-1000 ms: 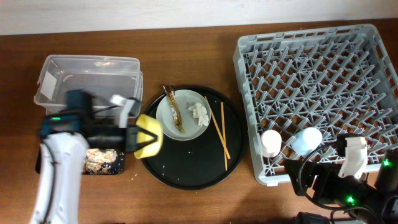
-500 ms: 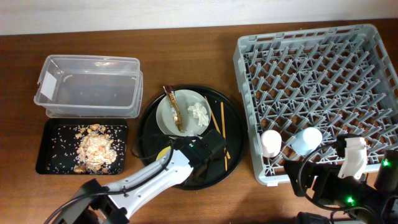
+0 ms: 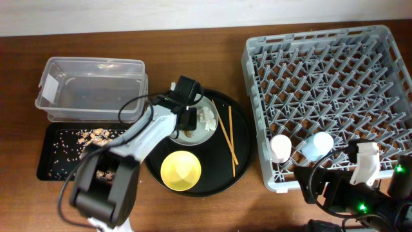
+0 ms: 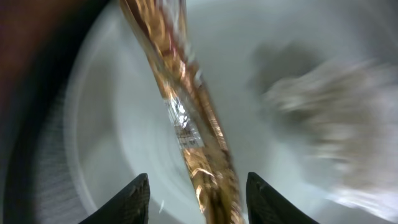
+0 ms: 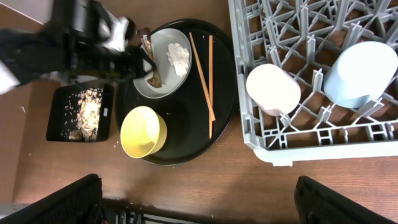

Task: Sort waste into correct bins and load items into the dishwasher rack
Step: 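Set the yellow bowl back on the round tray with left gripper, then grasp the gold wrapper and drop it into the clear bin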

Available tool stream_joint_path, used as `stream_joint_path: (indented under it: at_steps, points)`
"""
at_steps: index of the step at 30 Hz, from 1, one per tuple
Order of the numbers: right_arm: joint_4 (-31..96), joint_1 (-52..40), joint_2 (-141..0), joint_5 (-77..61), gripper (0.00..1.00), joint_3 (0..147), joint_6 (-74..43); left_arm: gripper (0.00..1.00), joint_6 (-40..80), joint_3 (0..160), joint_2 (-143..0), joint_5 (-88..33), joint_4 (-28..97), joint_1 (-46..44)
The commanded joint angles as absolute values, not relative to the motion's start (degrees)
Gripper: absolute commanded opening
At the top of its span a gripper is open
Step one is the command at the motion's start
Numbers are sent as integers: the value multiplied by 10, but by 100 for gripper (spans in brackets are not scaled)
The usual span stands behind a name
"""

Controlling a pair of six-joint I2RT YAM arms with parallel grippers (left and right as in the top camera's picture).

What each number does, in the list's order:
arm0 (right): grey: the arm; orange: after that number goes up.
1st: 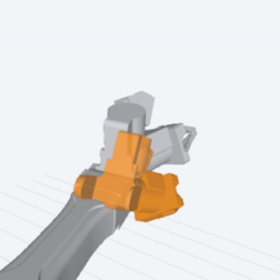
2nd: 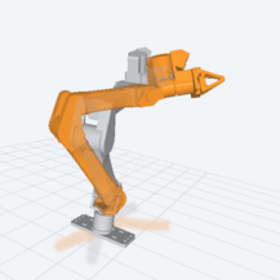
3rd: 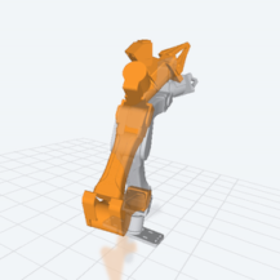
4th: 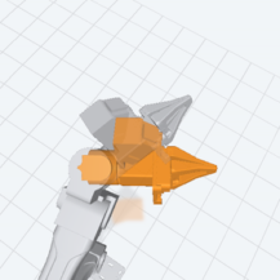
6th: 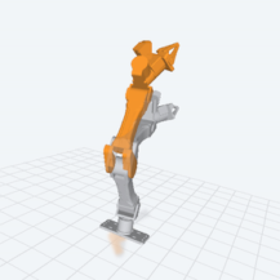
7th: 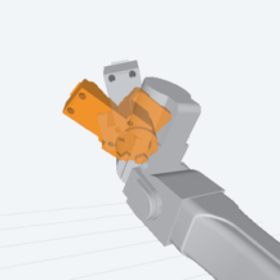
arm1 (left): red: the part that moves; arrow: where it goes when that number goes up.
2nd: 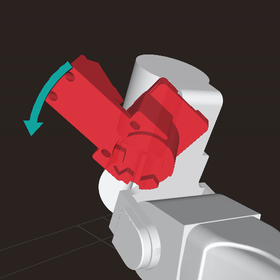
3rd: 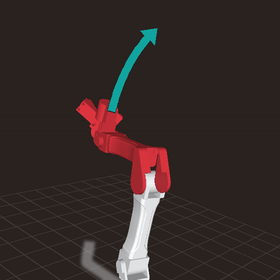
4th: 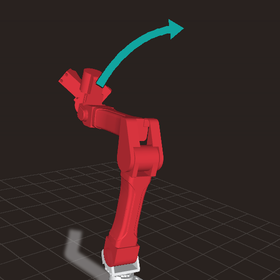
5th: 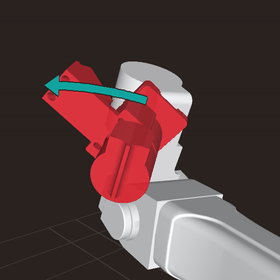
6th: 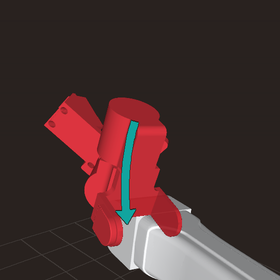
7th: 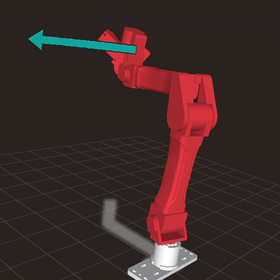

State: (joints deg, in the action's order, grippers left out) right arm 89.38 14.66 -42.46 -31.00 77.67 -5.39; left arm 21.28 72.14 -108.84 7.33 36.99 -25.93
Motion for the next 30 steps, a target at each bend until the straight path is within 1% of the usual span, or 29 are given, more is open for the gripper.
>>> stream_joint_path:
  at_steps: [1, 2, 3, 4, 6, 7, 10, 12, 14, 18, 19, 20, 21, 22, 23, 25, 26, 28, 30]
  points:
    - [896, 150, -423, -313, 99, 778, -47, 30, 196, 722, -1103, 27, 366, -255]
    - [898, 150, -423, -313, 99, 778, -47, 25, 196, 722, -1103, 27, 367, -255]
    - [898, 150, -423, -313, 99, 778, -47, 11, 196, 722, -1103, 25, 371, -255]
    - [898, 150, -423, -313, 99, 778, -47, 0, 196, 723, -1101, 23, 383, -255]
    - [900, 150, -423, -313, 98, 778, -47, 0, 196, 741, -1085, 23, 412, -252]
    - [903, 150, -423, -313, 99, 778, -47, 0, 196, 772, -1063, 25, 452, -248]
    - [907, 150, -423, -313, 99, 778, -47, 0, 196, 851, -985, 75, 529, -223]
    - [907, 150, -423, -313, 99, 778, -47, 0, 196, 869, -940, 112, 531, -194]
    - [907, 150, -423, -313, 99, 778, -47, 0, 197, 868, -931, 125, 516, -153]
    - [907, 150, -423, -313, 99, 778, -47, 0, 201, 865, -1004, 106, 473, -62]
    - [907, 150, -423, -313, 99, 778, -47, 17, 201, 865, -1036, 67, 453, -39]
    - [907, 150, -423, -313, 99, 778, -48, 37, 198, 865, -1052, 38, 437, -28]
    - [907, 150, -423, -313, 99, 778, -47, 44, 196, 866, -1054, 28, 429, -23]
    - [907, 150, -423, -313, 99, 778, -47, 47, 196, 881, -1050, 10, 432, -20]
    - [907, 150, -423, -313, 99, 778, -47, 50, 196, 907, -1044, -32, 451, -27]
    - [907, 150, -423, -313, 99, 778, -47, 54, 195, 927, -1039, -58, 487, -57]
    - [907, 150, -423, -313, 99, 778, -47, 56, 161, 927, -1041, -56, 502, -95]
    - [907, 150, -423, -312, 99, 778, -47, 64, 72, 916, -1060, -39, 496, -171]
    - [907, 150, -423, -312, 99, 778, -47, 66, 46, 913, -1109, 30, 482, -250]
